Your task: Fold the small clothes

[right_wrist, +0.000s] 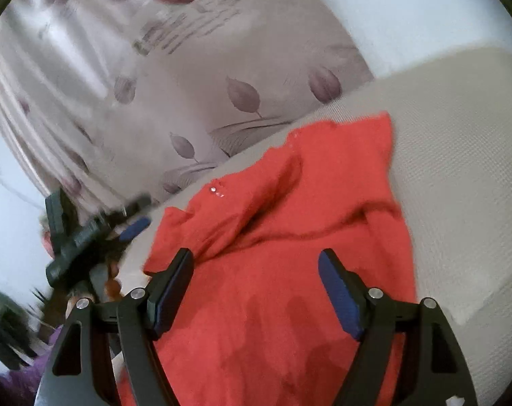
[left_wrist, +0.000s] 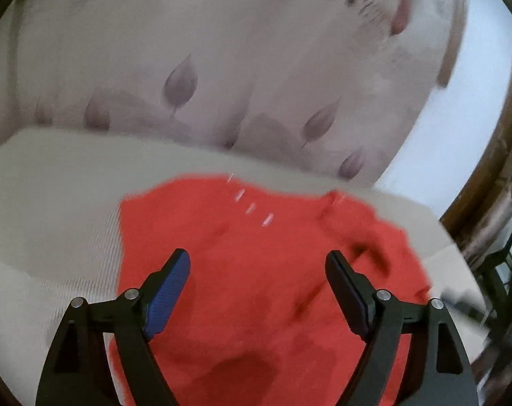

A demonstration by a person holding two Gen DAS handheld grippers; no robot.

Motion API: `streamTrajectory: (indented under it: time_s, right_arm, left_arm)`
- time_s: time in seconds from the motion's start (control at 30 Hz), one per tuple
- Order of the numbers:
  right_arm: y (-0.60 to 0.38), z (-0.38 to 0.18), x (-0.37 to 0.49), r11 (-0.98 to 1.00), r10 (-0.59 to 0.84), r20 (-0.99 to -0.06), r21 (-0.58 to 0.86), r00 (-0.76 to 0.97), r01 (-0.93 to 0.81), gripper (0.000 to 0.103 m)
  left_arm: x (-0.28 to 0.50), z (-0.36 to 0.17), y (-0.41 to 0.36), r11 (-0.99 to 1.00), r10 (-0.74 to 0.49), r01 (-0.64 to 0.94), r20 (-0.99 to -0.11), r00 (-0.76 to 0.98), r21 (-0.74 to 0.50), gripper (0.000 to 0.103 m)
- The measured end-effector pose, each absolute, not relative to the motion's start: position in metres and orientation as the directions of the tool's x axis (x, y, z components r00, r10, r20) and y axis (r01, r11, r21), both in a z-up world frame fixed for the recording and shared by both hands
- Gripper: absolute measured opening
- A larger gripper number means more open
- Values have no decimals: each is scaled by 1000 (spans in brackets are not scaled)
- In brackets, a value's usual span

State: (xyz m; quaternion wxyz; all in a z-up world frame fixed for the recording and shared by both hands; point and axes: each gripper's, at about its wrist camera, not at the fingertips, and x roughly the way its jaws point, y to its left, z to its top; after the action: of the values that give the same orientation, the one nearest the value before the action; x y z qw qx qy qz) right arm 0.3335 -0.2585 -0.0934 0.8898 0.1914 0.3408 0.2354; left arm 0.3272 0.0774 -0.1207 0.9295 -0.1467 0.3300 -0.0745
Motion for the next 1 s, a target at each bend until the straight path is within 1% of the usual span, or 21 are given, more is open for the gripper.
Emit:
streamTrajectory:
  time_s: [0.07, 0.13, 0.2, 0.27, 0.33, 0.37, 0.4, 0.43, 0.47, 0.5, 0.57, 0.63, 0.67, 0.7, 0.77, 0.83, 0.87, 0.9, 0.93, 0.97, 1.0]
  right_arm:
    - [-240, -79, 348, 843, 526, -541, 432, 656, -320, 74]
    - [-213, -68, 369, 887, 462, -597, 324, 655, -330, 74]
    - [-183, -65, 397, 922, 375, -659, 196, 652, -333, 74]
    - [-160, -72, 424, 933, 319, -723, 123, 613, -339, 73]
    - [-135, -88, 451, 945, 172, -778, -44, 604, -325, 69]
    - [-129, -97, 459, 940, 91, -790, -132, 606, -314, 49]
    - [-134, -105, 468, 944, 11, -799, -190, 601, -270, 10]
    - [-152, -105, 471, 968, 35, -809, -117, 586, -220, 10]
    - [-179, -103, 469, 987, 101, -808, 10, 580, -159, 10]
    - [-205, -103, 462, 990, 143, -800, 104, 583, -99, 10]
    - [-248, -105, 442, 969, 217, -771, 247, 599, -33, 10]
    - [-284, -115, 418, 911, 335, -728, 411, 598, -11, 10]
    - [-295, -118, 412, 882, 383, -697, 471, 606, -15, 12]
    - [-306, -120, 407, 852, 427, -666, 523, 612, -25, 17]
    - [-322, -124, 406, 800, 495, -622, 598, 607, -40, 17]
    - [-333, -124, 411, 766, 529, -589, 642, 610, -44, 20]
    - [-334, -125, 414, 756, 542, -579, 653, 610, -51, 27]
    - [-334, -124, 417, 738, 563, -566, 672, 602, -58, 38]
    - [-335, -125, 421, 727, 572, -564, 684, 595, -51, 45]
    - [-335, -127, 424, 715, 582, -562, 697, 588, -42, 62]
    - [-334, -127, 428, 692, 602, -548, 720, 581, -38, 65]
  left_arm:
    - [320, -137, 82, 944, -229, 25, -599, 767, -328, 82]
    - [321, -149, 86, 928, -260, 12, -623, 738, -373, 83]
    - [321, -153, 87, 916, -276, 6, -620, 734, -400, 83]
    - [324, -159, 87, 906, -301, 8, -629, 717, -424, 86]
    - [322, -159, 90, 897, -314, 13, -615, 723, -443, 87]
    - [321, -160, 92, 889, -325, 15, -608, 725, -458, 87]
    - [320, -160, 94, 884, -331, 15, -602, 726, -468, 87]
    - [319, -160, 96, 877, -339, 16, -595, 729, -480, 87]
    - [319, -160, 97, 873, -345, 17, -591, 730, -488, 87]
    - [319, -160, 97, 872, -346, 18, -591, 729, -489, 88]
    - [321, -159, 93, 878, -341, 20, -597, 726, -478, 88]
    - [323, -157, 90, 886, -334, 22, -605, 723, -463, 90]
    - [324, -157, 89, 887, -335, 24, -605, 722, -462, 90]
    - [325, -156, 89, 885, -337, 25, -603, 723, -465, 90]
    - [324, -156, 92, 878, -347, 27, -596, 724, -479, 91]
    - [324, -156, 94, 873, -353, 28, -592, 724, -487, 91]
    - [324, -156, 94, 873, -354, 28, -592, 724, -488, 91]
    - [324, -156, 94, 873, -354, 29, -594, 723, -486, 91]
    - [325, -156, 94, 875, -354, 30, -595, 722, -484, 92]
    - [325, -155, 93, 876, -353, 31, -596, 721, -481, 93]
    - [325, -155, 93, 876, -354, 32, -597, 720, -481, 93]
